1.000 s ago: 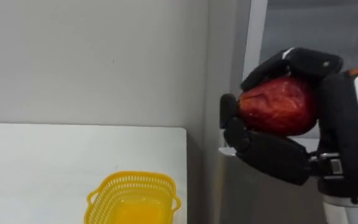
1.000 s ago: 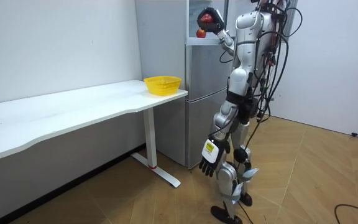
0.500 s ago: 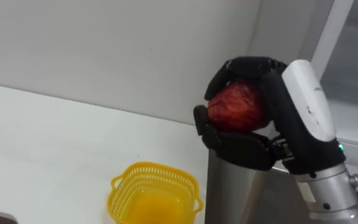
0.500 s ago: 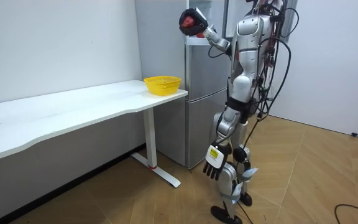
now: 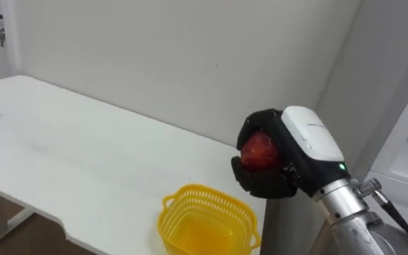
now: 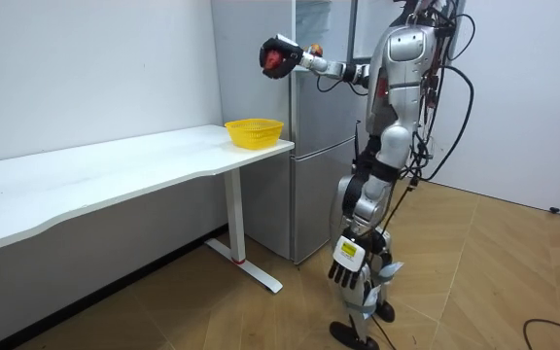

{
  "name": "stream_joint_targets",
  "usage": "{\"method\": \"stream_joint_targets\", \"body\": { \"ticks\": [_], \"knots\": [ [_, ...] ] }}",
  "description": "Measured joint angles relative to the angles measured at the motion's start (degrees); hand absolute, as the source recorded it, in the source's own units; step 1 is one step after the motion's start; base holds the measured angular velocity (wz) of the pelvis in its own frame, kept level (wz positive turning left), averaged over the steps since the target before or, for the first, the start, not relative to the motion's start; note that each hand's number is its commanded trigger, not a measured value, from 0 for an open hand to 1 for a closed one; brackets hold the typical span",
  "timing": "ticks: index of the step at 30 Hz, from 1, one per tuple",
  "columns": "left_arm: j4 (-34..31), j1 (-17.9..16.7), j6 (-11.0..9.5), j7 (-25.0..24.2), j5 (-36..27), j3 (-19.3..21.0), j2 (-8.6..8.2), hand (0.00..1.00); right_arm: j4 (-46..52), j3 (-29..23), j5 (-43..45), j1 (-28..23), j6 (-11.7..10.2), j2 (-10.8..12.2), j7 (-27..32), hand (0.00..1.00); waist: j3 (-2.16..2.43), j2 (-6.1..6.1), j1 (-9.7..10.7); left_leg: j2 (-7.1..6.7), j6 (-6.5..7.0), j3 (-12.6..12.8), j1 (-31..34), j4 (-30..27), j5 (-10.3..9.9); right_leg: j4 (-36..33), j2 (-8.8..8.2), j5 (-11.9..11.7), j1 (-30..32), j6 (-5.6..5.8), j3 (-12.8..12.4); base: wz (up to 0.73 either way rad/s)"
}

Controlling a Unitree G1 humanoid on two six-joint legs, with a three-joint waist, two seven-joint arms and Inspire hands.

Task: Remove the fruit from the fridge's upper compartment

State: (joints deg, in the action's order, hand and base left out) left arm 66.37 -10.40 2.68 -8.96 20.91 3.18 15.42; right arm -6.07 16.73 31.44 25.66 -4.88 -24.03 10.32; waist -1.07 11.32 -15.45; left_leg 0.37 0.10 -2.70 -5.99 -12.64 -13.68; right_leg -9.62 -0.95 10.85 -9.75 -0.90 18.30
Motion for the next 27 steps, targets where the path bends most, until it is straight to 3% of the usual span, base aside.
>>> {"method": "stream_joint_targets", "body": {
  "ticks": [3,7,12,14,23,26,27],
  "knots": [
    [-0.2,0.4,0.8,-0.6,0.1,0.1,0.6,0.0,-0.9,1.2,-0.7,0.0,1.4,-1.0,-1.2,1.0,0.09,0.73,-1.2,-0.02,-0.11,-0.6,0.8,0.0,0.1,-0.1,-0.04,0.0,0.7,0.0,0.6,0.04],
    [-1.0,-0.2,1.2,-0.6,0.1,0.1,1.23,0.0,-5.3,4.5,-2.9,0.3,2.0,-1.8,-1.8,1.0,0.68,1.75,-2.6,-0.12,-0.15,-1.0,0.9,0.0,0.2,-0.1,-0.12,0.0,0.5,0.0,1.4,0.1],
    [-0.9,0.0,1.2,-0.4,0.1,0.2,1.22,0.0,-11.5,7.1,-4.4,0.3,2.5,-1.8,-1.8,1.0,0.33,2.2,-5.4,-0.36,0.01,-1.7,0.5,-0.2,0.4,-0.1,-0.45,0.0,0.0,0.01,2.2,0.08],
    [-0.9,-0.3,1.2,-0.3,0.1,0.7,1.24,0.0,-11.9,7.0,-4.5,0.3,2.5,-1.9,-1.8,1.0,-0.29,2.14,-5.4,-0.56,0.05,-2.3,0.6,0.0,0.4,0.0,-0.53,0.0,-0.2,0.04,2.4,0.16],
    [-2.2,-0.6,2.3,-0.4,0.1,1.2,1.53,0.0,-16.5,7.0,-8.3,0.3,3.2,-1.8,-1.7,1.0,-0.31,2.2,-5.6,-0.81,0.06,-2.9,1.5,-0.5,0.5,0.0,-0.63,0.0,0.0,0.08,2.5,0.04],
    [-3.8,-0.6,2.4,-0.2,0.1,1.2,1.53,0.0,-16.6,7.1,-8.7,0.2,3.7,-1.8,-1.7,1.0,-0.11,2.47,-5.9,-0.8,0.06,-2.9,2.4,-1.0,0.5,0.0,-0.63,0.0,0.7,0.08,2.5,0.0],
    [-4.5,-0.7,2.4,-0.2,0.1,1.2,1.53,0.0,-16.6,7.2,-8.7,0.2,3.7,-1.8,-1.6,0.71,-0.11,2.46,-6.0,-0.82,0.06,-2.8,2.4,-1.0,0.5,0.0,-0.63,0.0,0.7,0.08,2.5,0.0]
  ]
}}
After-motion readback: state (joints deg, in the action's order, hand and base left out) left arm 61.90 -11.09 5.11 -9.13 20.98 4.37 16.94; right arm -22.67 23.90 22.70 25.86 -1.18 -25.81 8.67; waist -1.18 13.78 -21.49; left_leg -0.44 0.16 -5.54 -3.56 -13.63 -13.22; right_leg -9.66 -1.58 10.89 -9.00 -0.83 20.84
